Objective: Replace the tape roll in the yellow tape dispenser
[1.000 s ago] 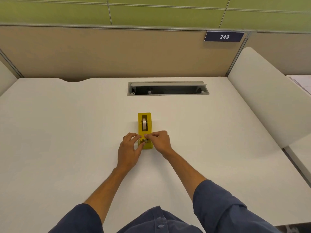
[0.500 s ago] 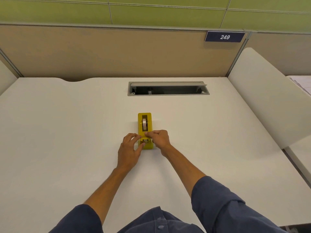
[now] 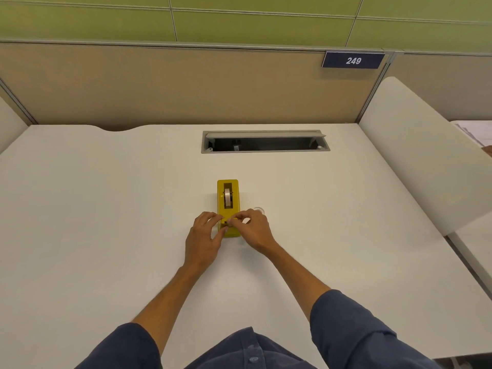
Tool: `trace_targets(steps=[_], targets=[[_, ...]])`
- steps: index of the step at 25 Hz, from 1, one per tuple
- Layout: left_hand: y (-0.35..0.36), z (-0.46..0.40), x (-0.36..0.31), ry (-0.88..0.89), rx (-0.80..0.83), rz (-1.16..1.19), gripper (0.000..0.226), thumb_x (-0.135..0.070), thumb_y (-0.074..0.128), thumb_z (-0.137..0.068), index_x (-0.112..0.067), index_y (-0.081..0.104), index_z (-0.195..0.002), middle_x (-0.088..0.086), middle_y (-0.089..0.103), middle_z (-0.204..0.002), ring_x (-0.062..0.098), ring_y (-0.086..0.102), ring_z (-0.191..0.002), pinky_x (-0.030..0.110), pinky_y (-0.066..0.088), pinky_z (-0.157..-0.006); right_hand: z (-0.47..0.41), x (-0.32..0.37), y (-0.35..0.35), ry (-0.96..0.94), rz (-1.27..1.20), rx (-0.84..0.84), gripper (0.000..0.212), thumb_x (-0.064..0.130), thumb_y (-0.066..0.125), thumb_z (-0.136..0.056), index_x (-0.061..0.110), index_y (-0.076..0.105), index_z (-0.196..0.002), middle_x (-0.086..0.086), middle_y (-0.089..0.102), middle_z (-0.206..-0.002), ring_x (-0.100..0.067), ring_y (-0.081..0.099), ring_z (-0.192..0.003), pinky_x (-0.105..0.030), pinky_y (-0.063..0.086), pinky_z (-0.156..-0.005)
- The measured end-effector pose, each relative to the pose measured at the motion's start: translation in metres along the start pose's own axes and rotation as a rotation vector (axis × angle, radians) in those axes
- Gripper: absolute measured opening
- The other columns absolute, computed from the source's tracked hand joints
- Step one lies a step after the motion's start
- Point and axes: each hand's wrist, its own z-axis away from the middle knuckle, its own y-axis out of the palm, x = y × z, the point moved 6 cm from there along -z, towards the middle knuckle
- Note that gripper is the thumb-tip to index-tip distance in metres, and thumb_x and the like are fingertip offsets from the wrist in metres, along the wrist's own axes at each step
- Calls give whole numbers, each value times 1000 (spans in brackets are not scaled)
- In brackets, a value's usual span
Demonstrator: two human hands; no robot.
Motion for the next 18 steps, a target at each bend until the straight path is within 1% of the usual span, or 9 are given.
trace_targets(steps=[3,6,9,11,13,15,18], targets=[[1,0,0,-23,8,0,36,-27,64,-87,-10,62,-118,13,61,-128,27,54,-119,38,46,-95,7,0,-1,-94,136,14,33,45,69,-82,24,70,-107,5,65,-103,-17,63,-88,-35,52,-78],[1,-1,0,-40,18,-3,36,-28,64,-87,-11,63,-118,12,61,-127,26,55,-118,35,46,-93,7,5,-2,-185,279,13,32,45,65,-87,23,69,-110,4,64,-102,-15,63,-83,-34,51,-73],[0,-3,0,-32,17,-18,35,-29,65,-86,-12,64,-117,12,63,-125,26,56,-116,30,42,-89,7,10,-4,-287,425,19,30,42,59,-92,21,67,-112,3,63,-101,-16,62,-84,-30,48,-68],[0,-3,-1,-37,21,-32,36,-30,65,-85,-13,64,-117,11,63,-125,26,56,-116,32,44,-91,9,11,-2,-353,509,10,30,41,55,-95,20,65,-114,2,62,-103,-17,62,-84,-26,44,-64],[0,-4,1,-57,33,-40,36,-31,65,-85,-14,64,-117,11,62,-127,26,55,-118,37,46,-94,11,12,1,-380,553,-9,30,40,52,-97,19,63,-115,1,61,-105,-18,61,-85,-25,40,-62],[0,-5,-1,-51,45,-45,37,-32,65,-86,-14,64,-118,11,62,-128,26,54,-120,38,46,-95,12,13,1,-380,551,-20,30,40,51,-97,19,62,-115,1,61,-106,-18,62,-85,-25,39,-61],[-1,-6,1,-63,75,-46,37,-30,64,-87,-15,61,-121,11,58,-133,26,47,-129,42,42,-102,12,13,-2,-352,541,11,36,46,56,-93,22,58,-120,3,61,-108,-17,62,-85,-29,47,-66]])
